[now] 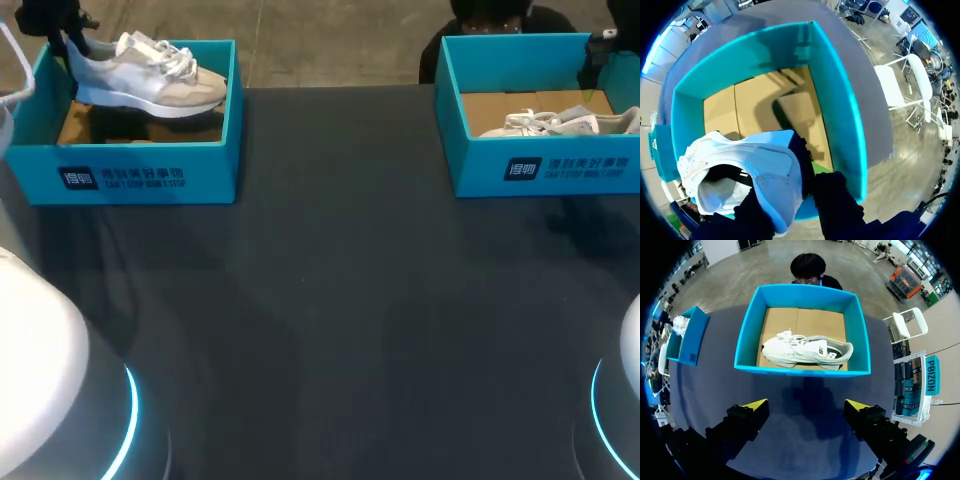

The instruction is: Take the shoe out of the shoebox, open the shoe tongue, remove and reinsert the insole, then place the shoe into the shoebox

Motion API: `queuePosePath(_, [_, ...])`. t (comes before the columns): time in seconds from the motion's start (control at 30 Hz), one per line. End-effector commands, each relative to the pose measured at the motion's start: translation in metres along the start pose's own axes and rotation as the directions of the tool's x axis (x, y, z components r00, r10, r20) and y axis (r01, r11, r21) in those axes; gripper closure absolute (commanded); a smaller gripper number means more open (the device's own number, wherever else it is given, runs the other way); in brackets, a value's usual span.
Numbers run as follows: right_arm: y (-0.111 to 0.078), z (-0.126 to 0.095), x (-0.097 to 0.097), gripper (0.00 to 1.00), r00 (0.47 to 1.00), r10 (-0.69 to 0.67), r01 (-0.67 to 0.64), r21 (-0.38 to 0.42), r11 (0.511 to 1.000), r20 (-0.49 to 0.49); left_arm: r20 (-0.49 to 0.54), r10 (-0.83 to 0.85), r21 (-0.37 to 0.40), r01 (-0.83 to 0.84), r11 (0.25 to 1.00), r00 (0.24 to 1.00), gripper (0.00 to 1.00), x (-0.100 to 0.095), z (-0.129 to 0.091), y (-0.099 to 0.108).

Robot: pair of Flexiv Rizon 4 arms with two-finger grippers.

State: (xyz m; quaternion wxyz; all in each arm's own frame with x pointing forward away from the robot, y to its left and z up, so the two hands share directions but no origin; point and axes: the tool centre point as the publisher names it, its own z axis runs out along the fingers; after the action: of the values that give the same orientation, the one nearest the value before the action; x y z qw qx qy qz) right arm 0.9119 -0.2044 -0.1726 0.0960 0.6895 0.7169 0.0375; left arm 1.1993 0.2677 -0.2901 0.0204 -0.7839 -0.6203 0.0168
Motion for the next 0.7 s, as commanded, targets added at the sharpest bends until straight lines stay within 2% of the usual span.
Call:
queuePosePath(0.03, [-0.001, 0.0, 0.0, 0.0, 1.0, 0.0, 0.0, -0.002, 1.0, 0.0, 0.016, 0.014, -0.023, -0.014, 1.0, 1.0, 1.0, -0.004, -0.053, -0.013])
queuePosePath(0.33, [-0.001, 0.0, 0.0, 0.0, 1.0, 0.0, 0.0, -0.002, 1.0, 0.0, 0.011, 0.021, -0.053, -0.021, 0.998, 1.0, 1.0, 0.002, -0.071, -0.021])
queuePosePath(0.7, [-0.001, 0.0, 0.0, 0.0, 1.0, 0.0, 0.0, -0.002, 1.0, 0.0, 0.002, -0.007, -0.07, 0.007, 0.997, 1.0, 1.0, 0.015, -0.109, -0.036])
